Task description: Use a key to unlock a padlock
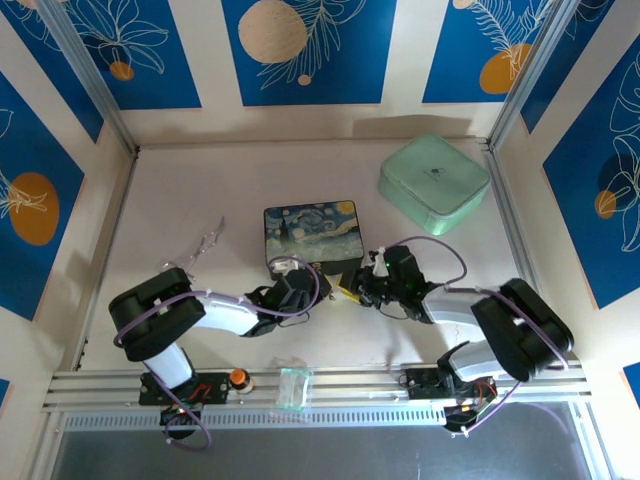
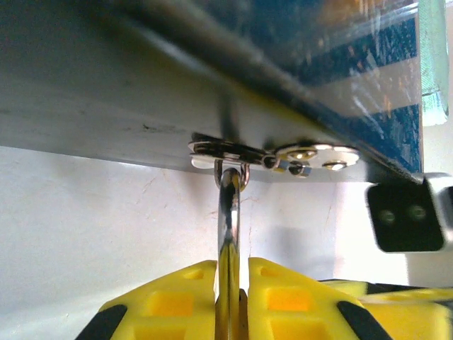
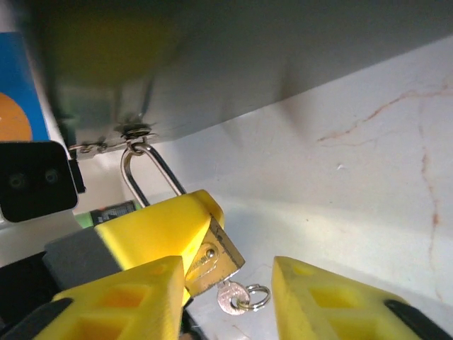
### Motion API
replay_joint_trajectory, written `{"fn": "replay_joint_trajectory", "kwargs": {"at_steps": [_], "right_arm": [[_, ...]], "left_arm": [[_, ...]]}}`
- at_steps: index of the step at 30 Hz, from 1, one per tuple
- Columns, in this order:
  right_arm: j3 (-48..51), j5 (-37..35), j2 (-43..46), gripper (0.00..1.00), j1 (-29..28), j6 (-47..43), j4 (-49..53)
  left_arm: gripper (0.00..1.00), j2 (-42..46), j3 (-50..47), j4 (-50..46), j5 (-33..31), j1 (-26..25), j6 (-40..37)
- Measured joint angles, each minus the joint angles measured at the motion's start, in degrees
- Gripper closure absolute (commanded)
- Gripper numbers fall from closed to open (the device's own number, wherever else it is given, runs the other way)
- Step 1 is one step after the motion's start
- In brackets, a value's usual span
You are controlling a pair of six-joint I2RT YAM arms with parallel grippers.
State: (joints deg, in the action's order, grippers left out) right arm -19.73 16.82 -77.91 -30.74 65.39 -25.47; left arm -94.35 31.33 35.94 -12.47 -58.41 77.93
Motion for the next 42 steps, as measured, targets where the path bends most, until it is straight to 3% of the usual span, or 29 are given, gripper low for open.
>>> {"fn": "replay_joint_trajectory", "kwargs": {"at_steps": [2, 5, 10, 14, 17, 18, 19, 26, 32, 38, 42], "right_arm": [[-1.1, -1.2, 2.9, 0.53, 0.0, -3.6, 5.0], [-3.4, -4.2, 5.9, 0.37, -0.9, -10.8, 13.7], [-9.8, -16.1, 9.4, 0.38, -8.5, -24.9, 27.0], [-9.9, -22.8, 12.6, 0.41, -13.3, -34.7, 28.6], [-8.6, -25.9, 14.4, 0.38, -15.5, -40.0, 27.6], [-7.7, -26.5, 14.8, 0.09, -16.2, -41.3, 26.6], [-6.8, -27.2, 15.1, 0.01, -16.8, -42.5, 25.4], [-3.3, -28.2, 12.3, 0.04, -20.7, -50.9, 18.9], [-2.8, -30.0, 8.2, 0.33, -25.2, -56.1, 13.3], [-2.9, -35.9, 2.9, 0.46, -27.6, -57.3, 10.6], [-3.0, -39.6, 1.0, 0.49, -28.6, -57.5, 9.3]], "left_arm": [[1.00, 0.0, 0.0, 0.0, 0.0, 0.0, 0.0], [1.00, 0.0, 0.0, -0.3, 0.0, 0.0, -0.2], [1.00, 1.4, 0.0, -3.0, 0.0, 0.0, -1.7], [1.00, 2.6, 0.0, -4.9, 1.0, 0.7, -2.8], [1.00, 3.2, 0.0, -6.0, 1.6, 0.9, -3.5], [1.00, 3.6, 0.0, -6.6, 1.7, 1.0, -3.7], [1.00, 4.1, 0.0, -7.7, 1.9, 1.0, -4.0], [1.00, 5.8, 0.0, -10.9, 3.3, 1.6, -5.2], [1.00, 5.8, 0.0, -10.8, 4.3, 1.9, -5.2], [1.00, 5.8, 0.0, -10.8, 4.6, 1.9, -5.2], [1.00, 5.8, -0.1, -10.4, 4.7, 1.9, -4.9]]}}
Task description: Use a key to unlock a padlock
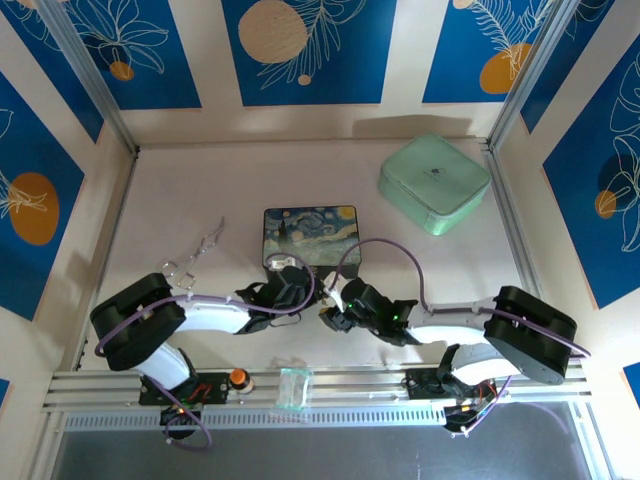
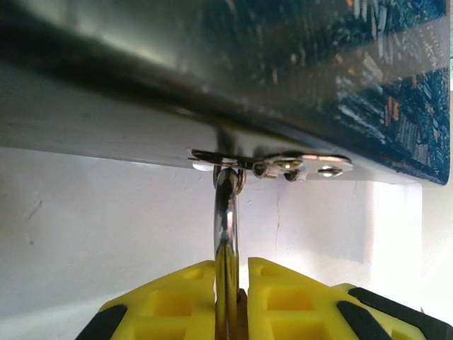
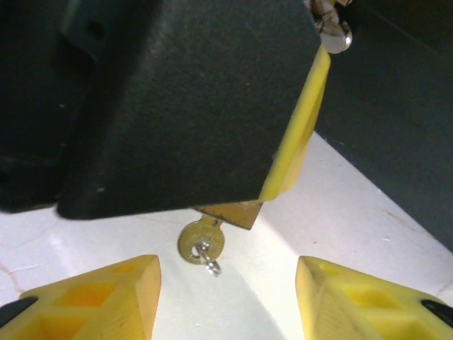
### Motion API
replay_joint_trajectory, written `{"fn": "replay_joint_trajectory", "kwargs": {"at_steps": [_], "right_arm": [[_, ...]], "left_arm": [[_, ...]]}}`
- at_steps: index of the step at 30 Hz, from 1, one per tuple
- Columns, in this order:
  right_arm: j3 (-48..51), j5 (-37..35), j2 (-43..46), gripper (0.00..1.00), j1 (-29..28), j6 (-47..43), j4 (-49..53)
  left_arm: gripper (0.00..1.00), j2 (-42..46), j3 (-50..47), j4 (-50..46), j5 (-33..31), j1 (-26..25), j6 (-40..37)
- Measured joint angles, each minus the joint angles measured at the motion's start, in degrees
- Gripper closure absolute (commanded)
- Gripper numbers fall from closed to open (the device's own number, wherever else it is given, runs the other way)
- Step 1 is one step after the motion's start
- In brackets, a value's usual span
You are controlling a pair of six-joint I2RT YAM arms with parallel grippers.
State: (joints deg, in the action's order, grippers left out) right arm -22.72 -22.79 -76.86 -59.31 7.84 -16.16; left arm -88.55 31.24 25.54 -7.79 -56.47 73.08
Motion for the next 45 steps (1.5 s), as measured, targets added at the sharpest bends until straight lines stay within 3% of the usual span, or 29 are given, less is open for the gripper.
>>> {"fn": "replay_joint_trajectory", "kwargs": {"at_steps": [6, 9, 11, 19, 34, 45], "right_arm": [[-1.7, -4.1, -3.7, 0.58, -1.4, 0.0, -1.5], [-2.8, -5.4, -5.5, 0.69, -1.9, 0.7, -2.9], [-3.3, -5.8, -6.3, 0.82, -2.0, 1.7, -3.3], [-3.9, -5.5, -7.0, 0.85, -1.4, 2.7, -3.1], [2.9, 30.6, -4.7, 0.86, 16.9, 13.4, -13.5], [4.1, 44.6, -7.0, 0.85, 22.9, 20.7, -19.0]], "left_arm": [[1.00, 0.0, -0.9, 2.3, 1.0, 0.0, 0.8], [1.00, -0.2, -1.0, 2.8, 1.4, 0.0, 1.2], [1.00, -0.4, -1.0, 3.1, 1.3, 0.4, 1.6], [1.00, -0.6, -1.2, 4.0, 0.7, 0.8, 2.2], [1.00, -0.9, -2.0, 8.1, 2.1, 0.7, 3.3], [1.00, -1.0, -2.5, 9.8, 2.9, 0.7, 3.2]]}}
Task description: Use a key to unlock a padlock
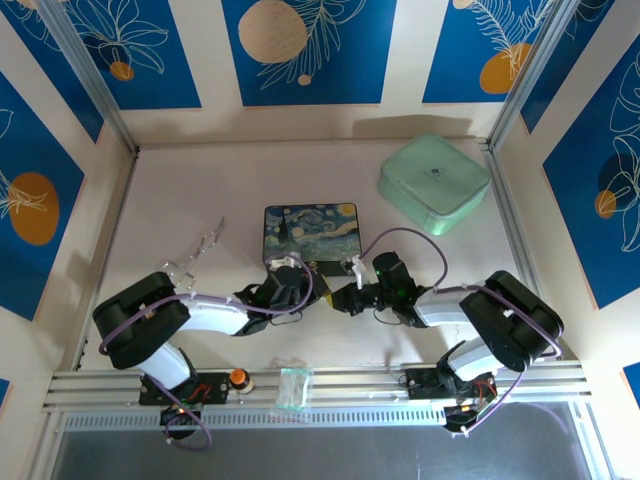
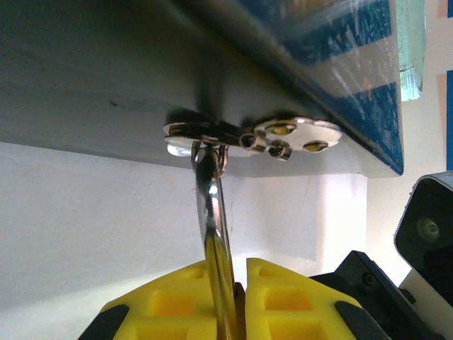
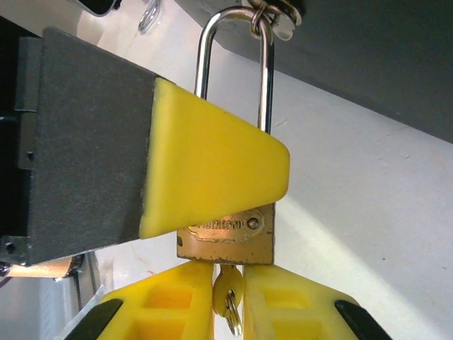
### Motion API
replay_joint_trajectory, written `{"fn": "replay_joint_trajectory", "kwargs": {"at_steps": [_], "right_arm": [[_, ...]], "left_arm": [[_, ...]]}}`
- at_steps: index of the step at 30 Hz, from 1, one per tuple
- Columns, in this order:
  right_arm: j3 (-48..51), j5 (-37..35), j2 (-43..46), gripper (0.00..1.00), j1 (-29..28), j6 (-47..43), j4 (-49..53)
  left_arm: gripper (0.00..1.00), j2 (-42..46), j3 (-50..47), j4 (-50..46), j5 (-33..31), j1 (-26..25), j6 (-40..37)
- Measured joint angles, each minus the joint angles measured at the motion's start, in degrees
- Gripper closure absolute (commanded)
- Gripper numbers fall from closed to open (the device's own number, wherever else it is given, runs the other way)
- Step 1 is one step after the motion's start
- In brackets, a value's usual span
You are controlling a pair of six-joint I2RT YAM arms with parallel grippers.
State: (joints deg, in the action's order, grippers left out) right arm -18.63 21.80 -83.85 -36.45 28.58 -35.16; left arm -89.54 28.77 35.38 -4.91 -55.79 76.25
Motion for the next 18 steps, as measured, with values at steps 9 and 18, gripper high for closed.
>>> {"fn": "replay_joint_trajectory", "kwargs": {"at_steps": [9, 18], "right_arm": [[0.1, 0.0, 1.6, 0.81, 1.3, 0.6, 1.8], [0.1, -2.8, 4.2, 0.74, 1.9, 0.6, 4.8]], "left_arm": [[1.00, 0.0, -1.3, 0.3, 0.0, 0.0, 0.2], [1.00, 0.1, -2.0, 0.2, -0.2, 0.0, -0.2]]}}
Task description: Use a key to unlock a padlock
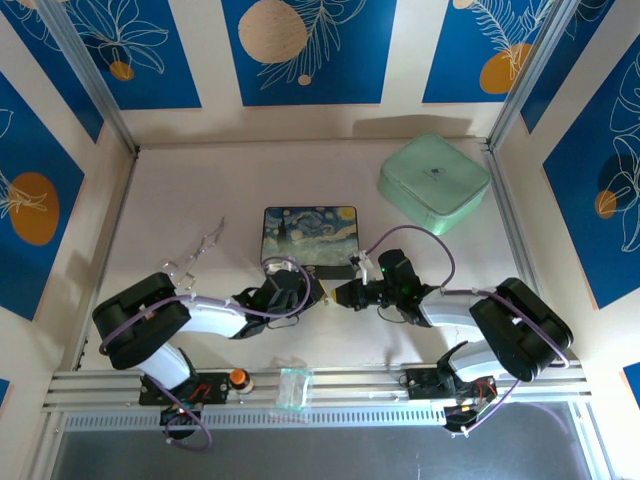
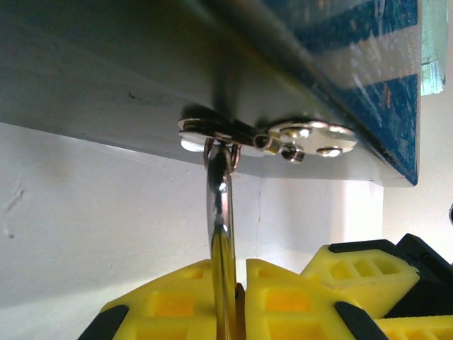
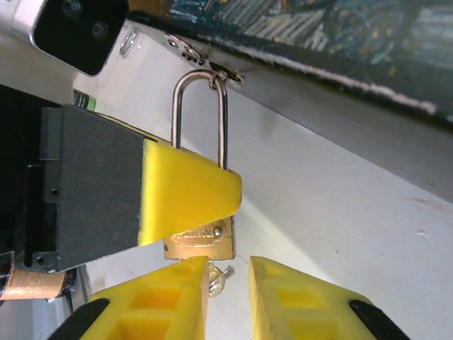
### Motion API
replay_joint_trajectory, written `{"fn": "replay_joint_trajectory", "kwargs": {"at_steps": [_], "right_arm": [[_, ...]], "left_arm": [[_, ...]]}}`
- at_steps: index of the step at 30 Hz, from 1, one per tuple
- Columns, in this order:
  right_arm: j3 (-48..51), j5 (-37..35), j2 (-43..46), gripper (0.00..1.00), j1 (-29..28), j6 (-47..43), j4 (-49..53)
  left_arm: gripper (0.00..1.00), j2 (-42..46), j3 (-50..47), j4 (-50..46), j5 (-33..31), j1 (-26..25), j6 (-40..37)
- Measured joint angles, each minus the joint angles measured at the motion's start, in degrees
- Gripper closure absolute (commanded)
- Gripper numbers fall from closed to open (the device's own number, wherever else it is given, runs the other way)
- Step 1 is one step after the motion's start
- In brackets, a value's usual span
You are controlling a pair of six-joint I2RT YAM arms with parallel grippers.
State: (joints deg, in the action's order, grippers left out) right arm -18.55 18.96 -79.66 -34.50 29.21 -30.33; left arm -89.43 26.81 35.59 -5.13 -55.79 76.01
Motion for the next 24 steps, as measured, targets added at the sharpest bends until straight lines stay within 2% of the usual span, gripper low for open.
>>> {"fn": "replay_joint_trajectory", "kwargs": {"at_steps": [5, 14, 24], "right_arm": [[-0.8, -5.1, 4.7, 0.59, -1.3, -0.3, 6.9], [-4.7, -19.1, 16.9, 0.55, -3.0, 1.5, 20.8], [-7.3, -23.2, 19.5, 0.55, -1.0, 4.2, 28.5]], "left_arm": [[1.00, 0.5, -0.1, -1.6, -0.4, 0.0, -1.4], [1.00, 3.1, 3.0, -15.4, -1.3, 0.3, -8.5], [0.96, 2.9, 10.5, -31.2, -3.6, 0.5, -15.6]]}}
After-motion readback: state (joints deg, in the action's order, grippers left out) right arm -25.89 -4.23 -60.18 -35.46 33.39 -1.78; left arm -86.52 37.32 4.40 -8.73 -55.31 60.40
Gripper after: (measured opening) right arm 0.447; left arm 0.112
